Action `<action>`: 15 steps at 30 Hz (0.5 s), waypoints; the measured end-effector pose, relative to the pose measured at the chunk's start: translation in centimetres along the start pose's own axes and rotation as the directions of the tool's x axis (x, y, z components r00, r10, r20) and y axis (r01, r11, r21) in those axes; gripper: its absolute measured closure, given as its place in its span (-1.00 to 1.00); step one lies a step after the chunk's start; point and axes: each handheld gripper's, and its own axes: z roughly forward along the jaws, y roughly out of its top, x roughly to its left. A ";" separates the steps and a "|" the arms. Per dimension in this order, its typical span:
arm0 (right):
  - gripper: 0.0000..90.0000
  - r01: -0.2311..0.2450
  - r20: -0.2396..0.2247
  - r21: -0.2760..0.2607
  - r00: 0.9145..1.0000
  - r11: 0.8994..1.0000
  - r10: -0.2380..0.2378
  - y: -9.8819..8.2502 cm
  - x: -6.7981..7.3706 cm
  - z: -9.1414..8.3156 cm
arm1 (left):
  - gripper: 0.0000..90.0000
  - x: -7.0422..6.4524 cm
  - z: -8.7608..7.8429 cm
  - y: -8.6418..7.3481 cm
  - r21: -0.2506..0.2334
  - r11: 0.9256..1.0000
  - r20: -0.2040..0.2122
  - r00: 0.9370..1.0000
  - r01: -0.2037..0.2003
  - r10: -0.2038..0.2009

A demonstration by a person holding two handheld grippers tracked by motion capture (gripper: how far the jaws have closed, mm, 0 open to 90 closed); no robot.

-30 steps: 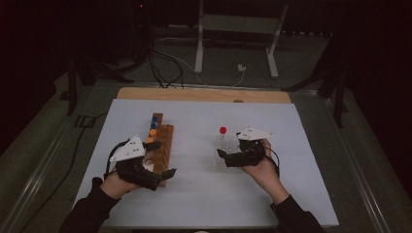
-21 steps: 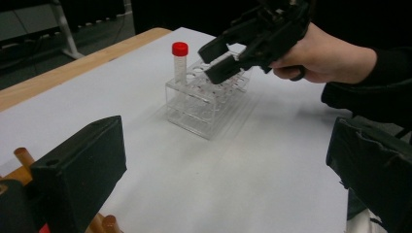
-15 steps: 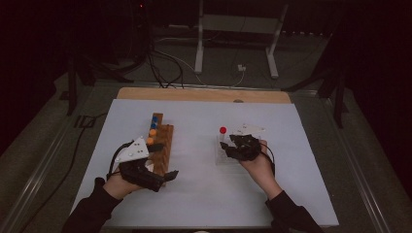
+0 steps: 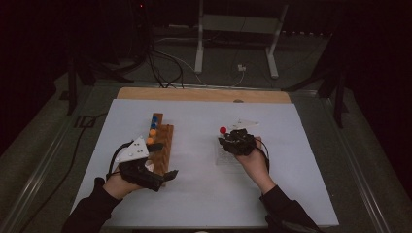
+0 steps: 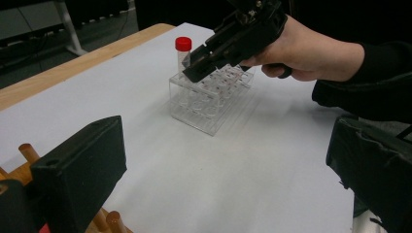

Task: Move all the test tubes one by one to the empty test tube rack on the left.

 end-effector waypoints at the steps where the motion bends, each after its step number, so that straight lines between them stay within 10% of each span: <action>1: 0.59 -0.001 0.005 -0.001 1.000 1.000 0.001 0.0 0.0 0.0 | -0.96 0.0 0.0 0.0 0.000 1.000 -0.001 1.000 0.002 -0.002; 15: 0.66 0.017 0.019 -0.045 1.000 0.999 -0.016 0.5 0.1 -0.9 | -0.96 0.1 -0.1 0.1 -0.003 1.000 -0.001 1.000 0.004 -0.004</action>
